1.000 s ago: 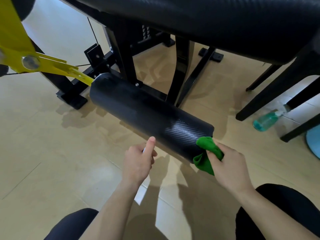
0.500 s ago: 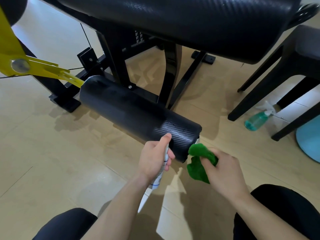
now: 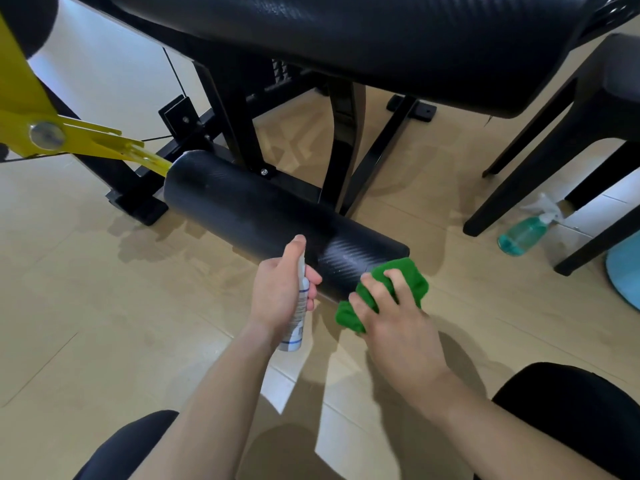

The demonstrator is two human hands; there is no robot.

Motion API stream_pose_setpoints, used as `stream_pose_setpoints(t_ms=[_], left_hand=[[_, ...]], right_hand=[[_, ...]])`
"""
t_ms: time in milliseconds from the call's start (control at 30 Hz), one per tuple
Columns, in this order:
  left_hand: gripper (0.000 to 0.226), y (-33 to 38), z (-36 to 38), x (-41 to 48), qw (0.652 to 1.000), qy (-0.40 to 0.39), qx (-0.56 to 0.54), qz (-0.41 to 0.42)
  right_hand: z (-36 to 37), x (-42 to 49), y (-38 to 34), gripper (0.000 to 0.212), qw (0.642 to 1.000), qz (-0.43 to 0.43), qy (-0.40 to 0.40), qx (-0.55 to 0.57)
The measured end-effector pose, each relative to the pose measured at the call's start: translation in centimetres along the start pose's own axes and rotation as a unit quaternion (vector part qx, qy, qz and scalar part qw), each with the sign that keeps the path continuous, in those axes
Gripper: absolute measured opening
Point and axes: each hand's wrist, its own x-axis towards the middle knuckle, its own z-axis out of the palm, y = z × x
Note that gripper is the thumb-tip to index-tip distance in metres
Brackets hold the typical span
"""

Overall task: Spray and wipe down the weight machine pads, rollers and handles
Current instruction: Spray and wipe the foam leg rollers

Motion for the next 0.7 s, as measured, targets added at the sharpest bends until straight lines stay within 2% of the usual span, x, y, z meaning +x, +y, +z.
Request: stream_pose_setpoints(t_ms=[133, 267, 400, 500, 567, 633, 700], left_hand=[[0.067, -1.4, -0.6, -0.2, 1.000, -0.001, -0.008, -0.012], [0.069, -2.7, -0.6, -0.5, 1.000, -0.019, 0.004, -0.015], [0.074, -2.9, -0.1, -1.1, 0.998, -0.065, 0.012, -0.017], [0.071, -2.6, 0.7, -1.3, 0.995, -0.094, 0.037, 0.003], [0.066, -2.4, 0.8, -1.4, 0.991, -0.116, 0.062, 0.022], [0.061, -2.7, 0.6, -1.4, 0.988, -0.125, 0.081, 0.033], [0.062, -3.2, 0.1, -1.1, 0.992, -0.100, 0.077, 0.031]], right_hand=[[0.1, -0.6, -0.6, 0.055, 0.999, -0.018, 0.017, -0.029], [-0.9, -0.3, 0.0, 0.061, 1.000, -0.011, 0.015, 0.016], [-3.4, -0.4, 1.8, 0.060, 0.983, 0.102, 0.065, 0.139], [-4.7, -0.3, 2.6, 0.052, 0.938, 0.204, 0.134, 0.244], [-5.0, 0.0, 2.4, 0.046, 0.916, 0.239, 0.171, 0.274], [-4.6, 0.1, 2.1, 0.051, 0.925, 0.215, 0.151, 0.274], [-3.1, 0.5, 1.7, 0.061, 0.960, 0.129, 0.088, 0.231]])
